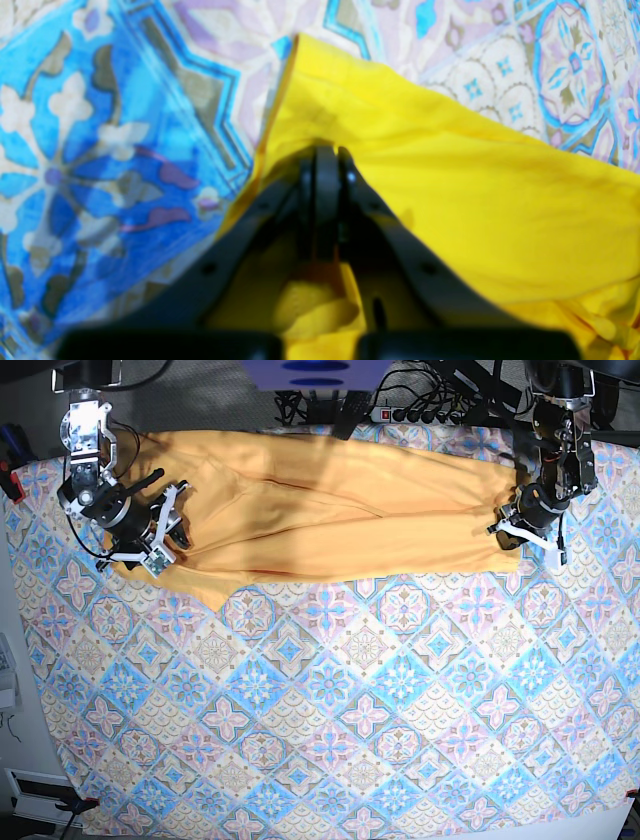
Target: Fold the T-shirt properly
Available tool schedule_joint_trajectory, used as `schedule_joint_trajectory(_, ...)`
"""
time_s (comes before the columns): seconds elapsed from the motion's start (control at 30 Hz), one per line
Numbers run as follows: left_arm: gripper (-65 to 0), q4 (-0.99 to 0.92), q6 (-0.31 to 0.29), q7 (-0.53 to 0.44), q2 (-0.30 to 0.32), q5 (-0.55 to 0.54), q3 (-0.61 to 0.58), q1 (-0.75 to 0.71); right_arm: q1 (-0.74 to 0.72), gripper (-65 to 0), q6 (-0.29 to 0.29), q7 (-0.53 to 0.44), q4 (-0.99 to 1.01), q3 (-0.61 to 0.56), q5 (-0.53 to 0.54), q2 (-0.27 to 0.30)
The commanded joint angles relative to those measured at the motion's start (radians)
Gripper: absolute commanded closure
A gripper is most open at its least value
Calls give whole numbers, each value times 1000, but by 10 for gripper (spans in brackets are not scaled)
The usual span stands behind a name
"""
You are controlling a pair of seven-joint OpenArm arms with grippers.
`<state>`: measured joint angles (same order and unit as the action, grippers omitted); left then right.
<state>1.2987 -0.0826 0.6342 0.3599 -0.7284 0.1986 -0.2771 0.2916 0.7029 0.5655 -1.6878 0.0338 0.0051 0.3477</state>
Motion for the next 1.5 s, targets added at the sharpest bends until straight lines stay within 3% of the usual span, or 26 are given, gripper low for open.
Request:
schedule_joint_trajectory(0.0, -16, -26, 85, 82, 0, 96, -6, -17, -5, -232, -5, -19, -27, 8, 11, 12)
schedule_joint_trajectory(0.63, -16, -26, 85, 85, -2, 96, -6, -18, -70, -232, -5, -20, -16, 4, 11, 14)
schedule_joint_trajectory(1.27, -16, -26, 85, 86, -2, 91, -6, -18, -134, -231, -5, -25, 171, 2, 9, 14)
schedule_joint_trajectory(1.33, -16, -26, 85, 86, -2, 91, -6, -18, -137, -201, -5, -28, 193, 2, 9, 14)
schedule_joint_trajectory(1.47, -16, -26, 85, 86, -2, 91, -6, -18, -136, -37, -5, -49, 191, 7, 9, 14)
